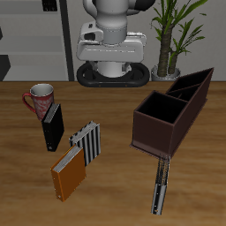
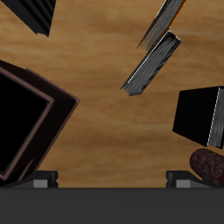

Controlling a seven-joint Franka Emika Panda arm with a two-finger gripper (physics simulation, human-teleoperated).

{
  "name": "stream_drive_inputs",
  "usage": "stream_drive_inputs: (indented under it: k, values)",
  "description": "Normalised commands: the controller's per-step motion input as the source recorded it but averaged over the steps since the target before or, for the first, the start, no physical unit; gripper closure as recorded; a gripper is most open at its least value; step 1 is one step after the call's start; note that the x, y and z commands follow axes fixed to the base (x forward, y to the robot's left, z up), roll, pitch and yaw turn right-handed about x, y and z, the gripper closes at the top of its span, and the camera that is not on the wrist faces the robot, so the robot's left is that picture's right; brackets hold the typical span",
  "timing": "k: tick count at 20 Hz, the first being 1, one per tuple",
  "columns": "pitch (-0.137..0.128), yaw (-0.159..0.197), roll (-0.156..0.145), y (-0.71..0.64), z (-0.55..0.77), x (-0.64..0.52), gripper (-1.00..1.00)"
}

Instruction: Place the red mug into the left desk caddy's right compartment and place the left striped book into the left desk caddy's back compartment

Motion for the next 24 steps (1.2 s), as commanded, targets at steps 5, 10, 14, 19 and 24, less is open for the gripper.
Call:
stream_drive_inputs:
  k: [5, 10, 14, 19, 24]
  values:
    - [-0.004, 0.002, 0.005, -0.13, 0.0, -0.07, -1.0]
    - [-0.005, 0.004, 0.009, -0.32, -0.09, -0.13, -1.0]
    - [-0.011, 0.039, 0.062, -0.4, -0.14, -0.19, -1.0]
    - [-0.025, 0.052, 0.074, -0.42, -0.1, -0.21, -1.0]
    - [-0.05, 0.027, 0.046, -0.34, -0.09, -0.27, -1.0]
